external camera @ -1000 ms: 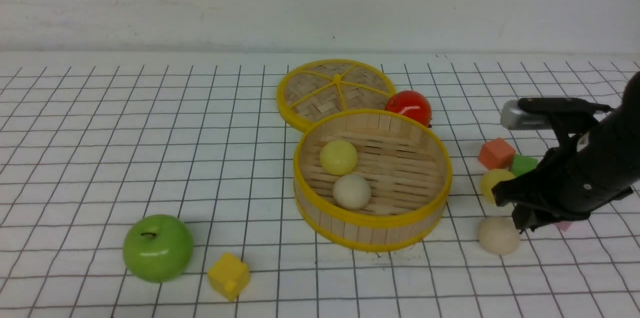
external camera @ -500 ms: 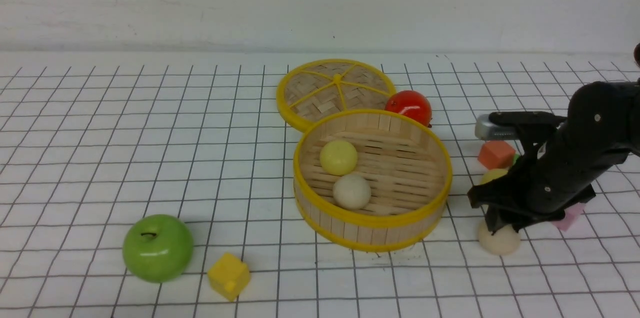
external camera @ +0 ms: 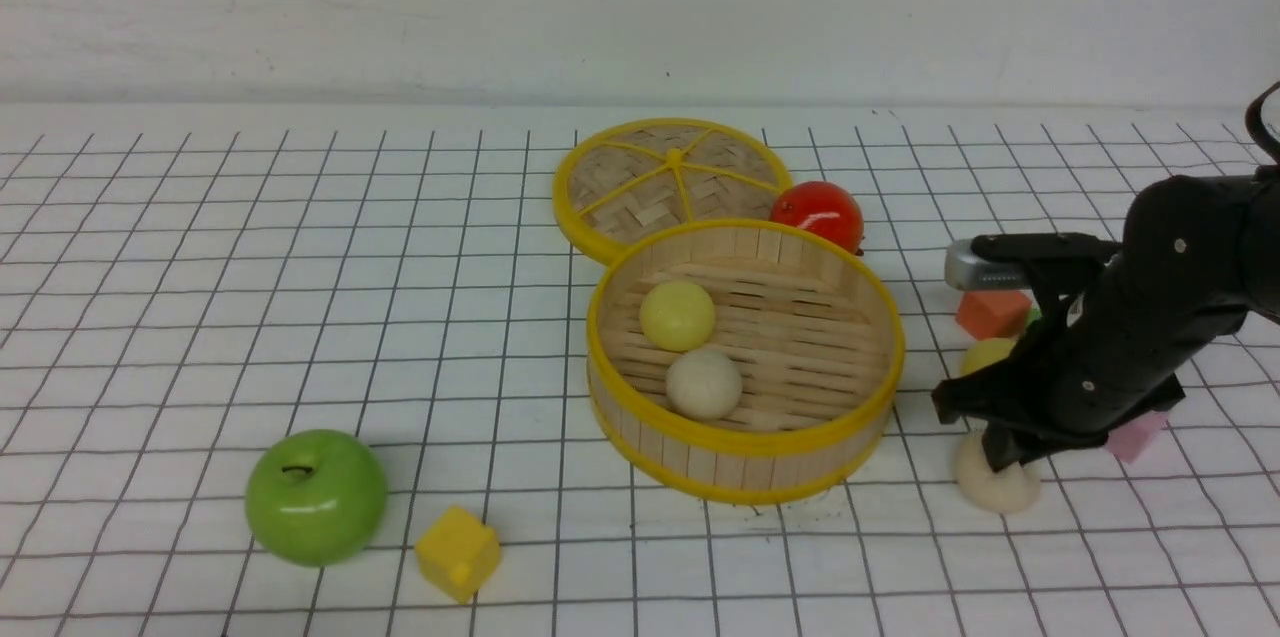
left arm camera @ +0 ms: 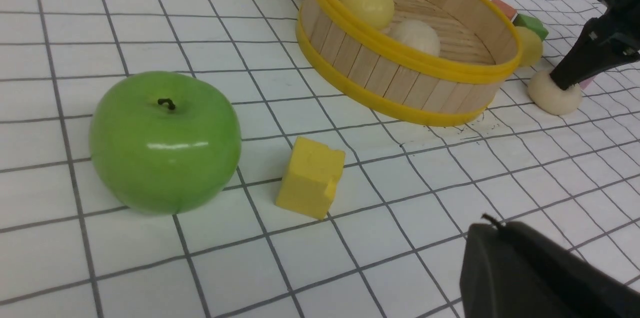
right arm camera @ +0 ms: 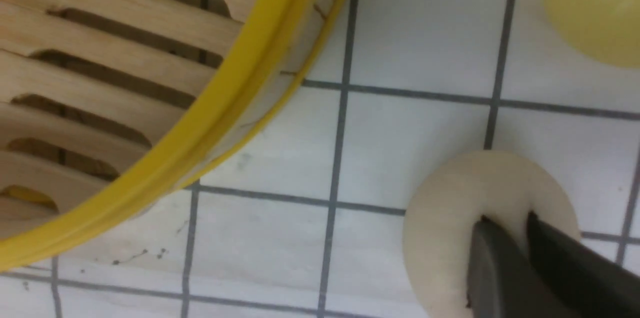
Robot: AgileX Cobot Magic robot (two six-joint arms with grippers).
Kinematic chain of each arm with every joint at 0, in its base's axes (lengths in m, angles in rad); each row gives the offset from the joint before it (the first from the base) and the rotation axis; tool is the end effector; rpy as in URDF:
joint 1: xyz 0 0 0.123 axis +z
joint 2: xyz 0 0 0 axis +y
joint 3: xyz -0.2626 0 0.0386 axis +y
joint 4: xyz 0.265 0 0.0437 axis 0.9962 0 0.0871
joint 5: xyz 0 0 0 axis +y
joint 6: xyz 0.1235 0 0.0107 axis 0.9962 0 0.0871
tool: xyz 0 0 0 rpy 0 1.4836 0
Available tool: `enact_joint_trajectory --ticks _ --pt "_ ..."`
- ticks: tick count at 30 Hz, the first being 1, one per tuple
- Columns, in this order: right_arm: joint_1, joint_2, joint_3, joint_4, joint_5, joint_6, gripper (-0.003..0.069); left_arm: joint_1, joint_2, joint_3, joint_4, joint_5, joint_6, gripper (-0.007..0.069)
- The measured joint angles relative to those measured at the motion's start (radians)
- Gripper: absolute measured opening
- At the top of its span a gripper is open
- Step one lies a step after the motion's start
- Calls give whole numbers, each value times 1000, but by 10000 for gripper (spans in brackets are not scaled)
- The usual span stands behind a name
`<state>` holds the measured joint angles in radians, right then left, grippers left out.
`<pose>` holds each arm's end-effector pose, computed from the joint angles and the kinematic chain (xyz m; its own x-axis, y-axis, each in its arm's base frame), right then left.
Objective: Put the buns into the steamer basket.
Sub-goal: Use the right arm to grab a steamed stuffed bun, then use the right arm to put the steamed stuffed bun into the steamer, then use the right arm to grab a steamed stuffed bun
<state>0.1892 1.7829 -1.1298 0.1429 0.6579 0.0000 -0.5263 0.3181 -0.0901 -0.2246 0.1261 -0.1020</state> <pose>0.3638 0.0807 0.1293 -0.9406 -0.0654 -0.3333 -0.1112 0.9865 0.1202 0.1282 -0.0785 0.1921 -0.3814 -0.1474 -0.9126 0.4261 0.8480 -0.3151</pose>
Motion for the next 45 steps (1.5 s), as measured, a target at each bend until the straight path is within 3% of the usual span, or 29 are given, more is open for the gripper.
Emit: enact_joint_trajectory --ticks 6,11,17,22,24,26,27,31,35,39,42,45 --pt "4 -95 -11 13 65 -9 6 0 0 0 0 0 0 8" --pt "76 -175 -94 84 50 -50 14 0 0 0 0 0 0 15" --pt "178 -74 -200 109 -29 -57 17 0 0 0 0 0 0 18" --pt "199 59 -256 100 -45 -56 48 0 0 0 0 0 0 21" --pt "199 115 -266 86 -40 -56 92 0 0 0 0 0 0 24" --pt "199 143 -268 83 -39 -56 185 0 0 0 0 0 0 28" --pt "199 144 -268 83 -39 -56 185 0 0 0 0 0 0 28" --pt "199 129 -287 97 -33 -56 391 0 0 0 0 0 0 36" --pt "198 51 -316 92 33 -56 512 0 0 0 0 0 0 38" --pt "159 -40 -328 -24 84 0 507 0 0 0 0 0 0 39" --pt "66 -45 -328 -129 137 141 454 0 0 0 0 0 0 40" --pt "14 -13 -318 -156 166 173 410 0 0 0 0 0 0 41"
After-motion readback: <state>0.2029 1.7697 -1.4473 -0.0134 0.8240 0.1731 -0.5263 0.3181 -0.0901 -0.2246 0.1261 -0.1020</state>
